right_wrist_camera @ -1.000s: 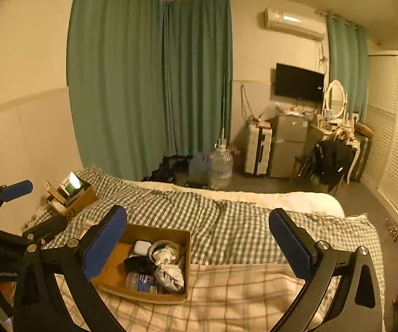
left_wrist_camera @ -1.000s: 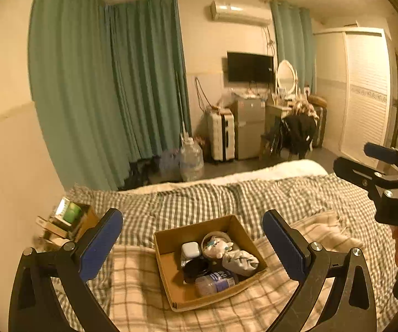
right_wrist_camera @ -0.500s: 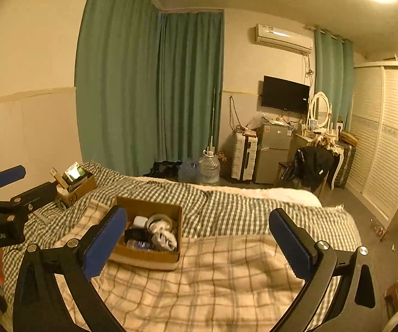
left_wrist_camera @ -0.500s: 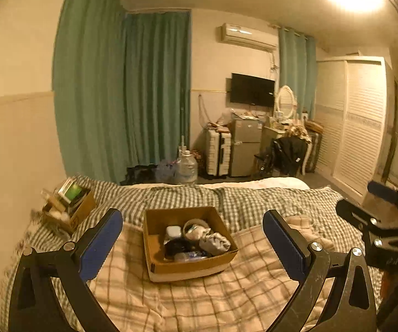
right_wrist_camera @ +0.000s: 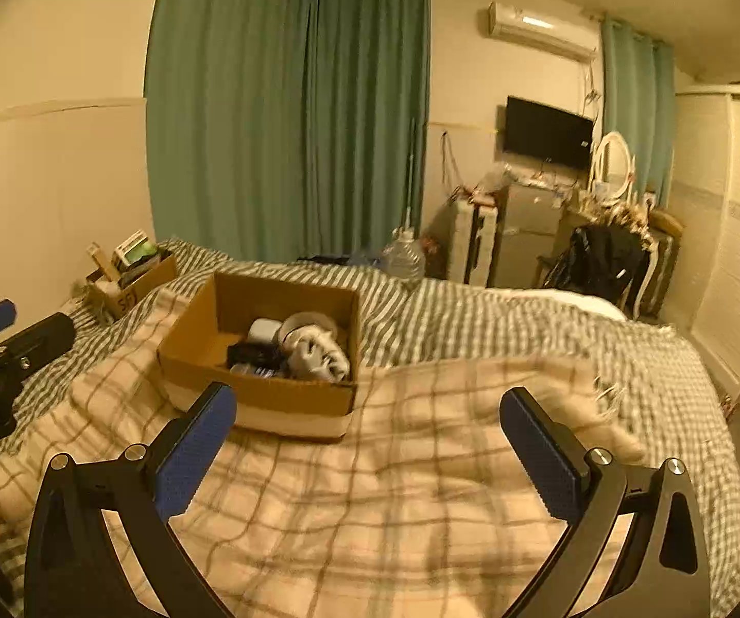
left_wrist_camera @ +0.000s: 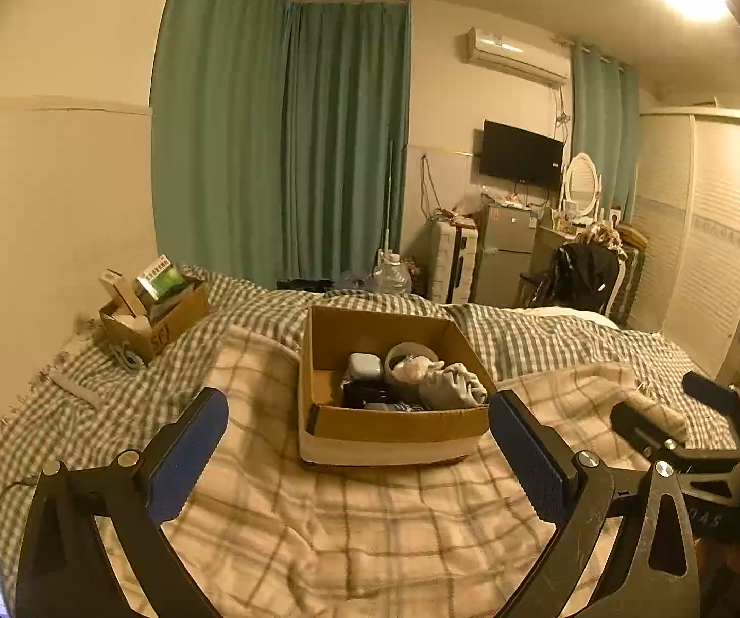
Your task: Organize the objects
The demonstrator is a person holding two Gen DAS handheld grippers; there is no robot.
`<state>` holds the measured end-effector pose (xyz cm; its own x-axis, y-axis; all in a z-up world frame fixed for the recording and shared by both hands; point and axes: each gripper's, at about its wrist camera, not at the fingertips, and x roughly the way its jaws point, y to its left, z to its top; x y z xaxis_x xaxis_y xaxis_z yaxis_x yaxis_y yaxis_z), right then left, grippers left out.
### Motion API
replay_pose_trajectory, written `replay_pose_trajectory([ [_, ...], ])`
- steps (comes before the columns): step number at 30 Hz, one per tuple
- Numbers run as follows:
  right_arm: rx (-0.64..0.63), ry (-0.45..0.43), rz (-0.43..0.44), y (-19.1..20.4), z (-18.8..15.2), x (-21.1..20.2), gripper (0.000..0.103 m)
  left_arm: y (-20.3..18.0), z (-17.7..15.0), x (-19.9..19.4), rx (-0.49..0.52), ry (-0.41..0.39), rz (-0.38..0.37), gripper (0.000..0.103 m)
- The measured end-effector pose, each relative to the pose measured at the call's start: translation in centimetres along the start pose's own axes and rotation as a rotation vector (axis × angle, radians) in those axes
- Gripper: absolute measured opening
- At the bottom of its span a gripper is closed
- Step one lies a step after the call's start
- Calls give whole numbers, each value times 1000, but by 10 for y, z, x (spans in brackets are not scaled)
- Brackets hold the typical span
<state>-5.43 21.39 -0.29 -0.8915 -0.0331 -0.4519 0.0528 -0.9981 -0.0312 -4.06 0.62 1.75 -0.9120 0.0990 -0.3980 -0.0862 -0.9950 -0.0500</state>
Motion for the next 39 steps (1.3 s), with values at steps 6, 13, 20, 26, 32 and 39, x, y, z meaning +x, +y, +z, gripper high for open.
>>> replay_pose_trajectory([
  [6,-8,-5,-21,1,-1,3,103,-5,-9,3,55,8,14,103],
  [13,18,15,-35,-6,-2,7,103,-2,-13,2,31,18,-3,103],
  [20,15,18,-34,-5,-3,9,103,-2,-15,2,40,27,4,103],
  [26,20,20,-34,-5,-3,9,103,-2,-16,4,33,36,2,103],
  [32,11,18,-37,-3,-3,10,103,-4,-16,4,32,45,-8,103],
  [39,5,13,-40,-2,-3,9,103,-4,-17,4,34,45,-9,103],
])
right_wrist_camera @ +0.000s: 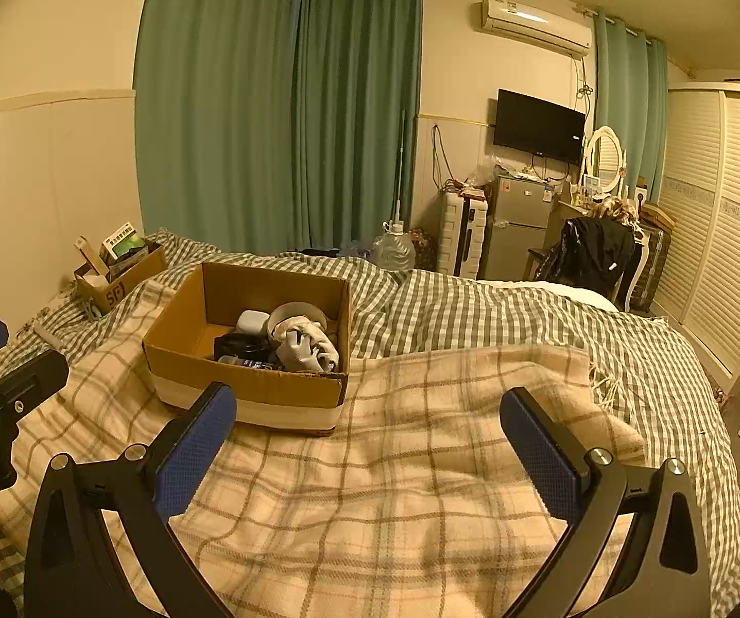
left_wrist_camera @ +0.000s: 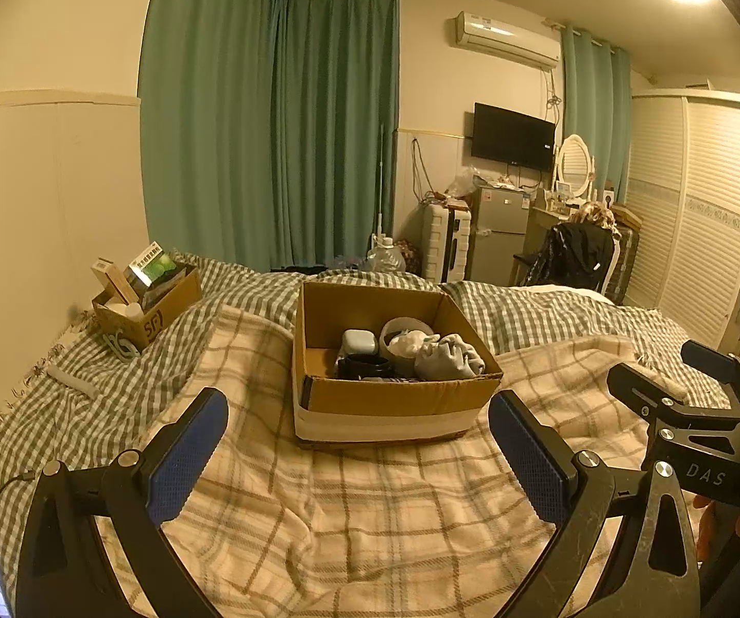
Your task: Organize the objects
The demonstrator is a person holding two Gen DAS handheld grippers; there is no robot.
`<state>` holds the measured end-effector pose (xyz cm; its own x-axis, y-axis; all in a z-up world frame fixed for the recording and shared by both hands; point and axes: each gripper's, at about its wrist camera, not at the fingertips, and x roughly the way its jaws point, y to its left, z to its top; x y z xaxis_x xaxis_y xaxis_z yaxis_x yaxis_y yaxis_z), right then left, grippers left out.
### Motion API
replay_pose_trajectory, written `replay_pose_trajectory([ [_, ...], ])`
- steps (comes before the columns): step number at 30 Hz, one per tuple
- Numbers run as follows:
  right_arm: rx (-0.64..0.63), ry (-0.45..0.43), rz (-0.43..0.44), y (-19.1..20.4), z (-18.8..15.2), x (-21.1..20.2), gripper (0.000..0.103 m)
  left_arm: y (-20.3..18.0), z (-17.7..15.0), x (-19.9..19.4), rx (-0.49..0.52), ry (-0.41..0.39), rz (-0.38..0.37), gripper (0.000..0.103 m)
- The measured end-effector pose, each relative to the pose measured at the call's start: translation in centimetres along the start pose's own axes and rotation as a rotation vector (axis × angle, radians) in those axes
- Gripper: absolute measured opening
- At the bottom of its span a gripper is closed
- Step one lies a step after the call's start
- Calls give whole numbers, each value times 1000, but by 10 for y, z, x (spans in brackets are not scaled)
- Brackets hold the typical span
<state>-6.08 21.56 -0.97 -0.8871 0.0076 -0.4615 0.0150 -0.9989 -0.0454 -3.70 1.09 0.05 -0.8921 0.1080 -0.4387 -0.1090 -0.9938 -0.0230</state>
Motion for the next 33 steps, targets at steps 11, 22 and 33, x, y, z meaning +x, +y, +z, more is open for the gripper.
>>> replay_pose_trajectory([
  [11,-2,9,2,0,-1,2,103,1,-3,3,-1,14,7,103],
  [22,0,13,5,-1,-2,3,103,2,-3,5,2,22,5,103],
  [33,3,28,-13,-1,-4,8,103,3,-2,7,1,30,28,103],
])
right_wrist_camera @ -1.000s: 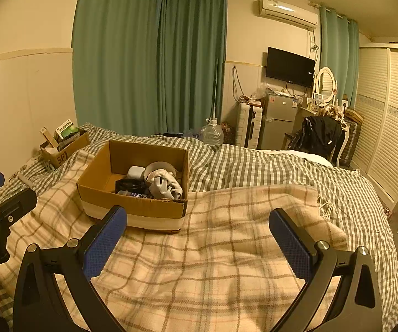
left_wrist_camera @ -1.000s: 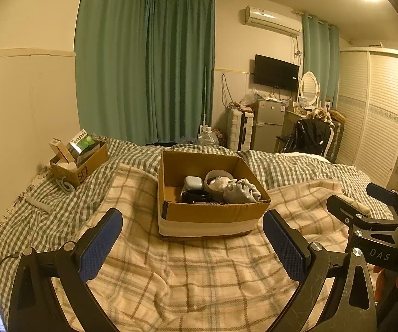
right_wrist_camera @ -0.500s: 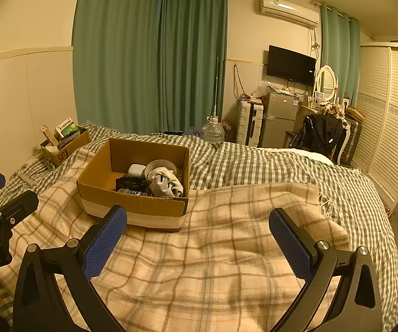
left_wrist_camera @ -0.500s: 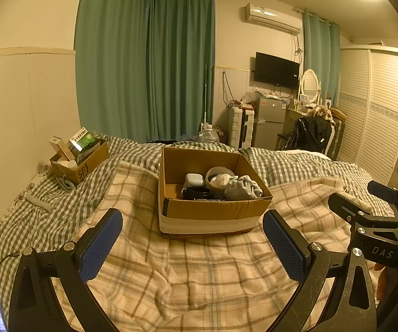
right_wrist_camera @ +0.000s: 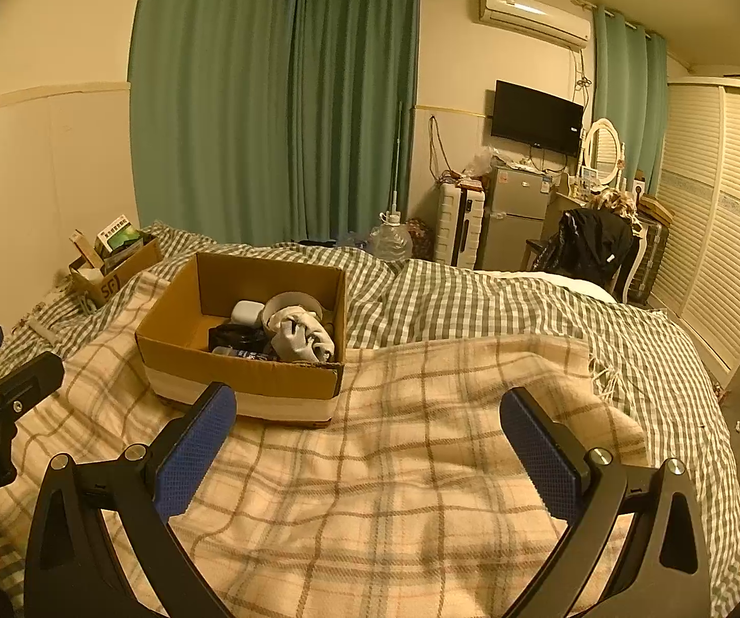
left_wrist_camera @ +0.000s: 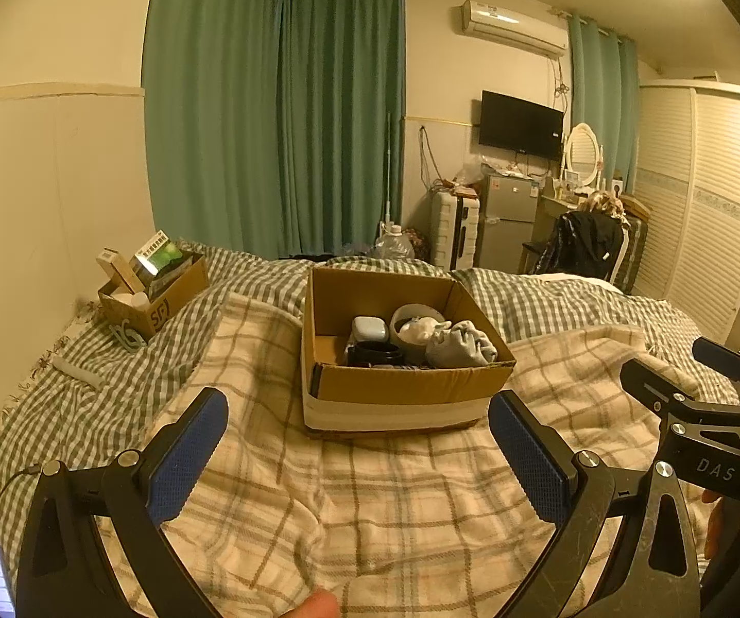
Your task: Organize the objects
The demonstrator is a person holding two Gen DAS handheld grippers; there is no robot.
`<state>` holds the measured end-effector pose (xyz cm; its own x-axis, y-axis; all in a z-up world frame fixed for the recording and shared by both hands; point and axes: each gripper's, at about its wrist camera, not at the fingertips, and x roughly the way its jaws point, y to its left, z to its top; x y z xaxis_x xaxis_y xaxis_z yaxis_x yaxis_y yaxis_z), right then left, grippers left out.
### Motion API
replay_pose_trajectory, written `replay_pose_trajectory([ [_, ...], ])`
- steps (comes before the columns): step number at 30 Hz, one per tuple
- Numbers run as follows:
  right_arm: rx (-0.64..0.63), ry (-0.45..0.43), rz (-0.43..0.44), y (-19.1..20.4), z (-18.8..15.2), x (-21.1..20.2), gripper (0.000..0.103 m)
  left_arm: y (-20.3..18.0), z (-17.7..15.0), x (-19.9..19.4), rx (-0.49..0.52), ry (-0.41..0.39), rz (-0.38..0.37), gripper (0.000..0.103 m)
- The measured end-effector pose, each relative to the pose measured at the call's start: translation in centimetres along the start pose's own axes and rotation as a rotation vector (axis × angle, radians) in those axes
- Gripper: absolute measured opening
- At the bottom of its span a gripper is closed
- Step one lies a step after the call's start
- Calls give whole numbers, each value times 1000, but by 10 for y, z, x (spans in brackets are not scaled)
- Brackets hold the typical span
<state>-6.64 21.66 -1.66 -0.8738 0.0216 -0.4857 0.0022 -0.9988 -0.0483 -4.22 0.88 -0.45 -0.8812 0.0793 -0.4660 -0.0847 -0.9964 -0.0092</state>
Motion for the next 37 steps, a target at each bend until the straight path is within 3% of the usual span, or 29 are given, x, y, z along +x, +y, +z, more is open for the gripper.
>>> replay_pose_trajectory([
  [14,-7,10,3,1,-1,2,103,-6,-1,-2,47,-6,4,103],
  [37,-8,15,7,2,-3,2,103,-2,0,-4,31,-17,19,103],
])
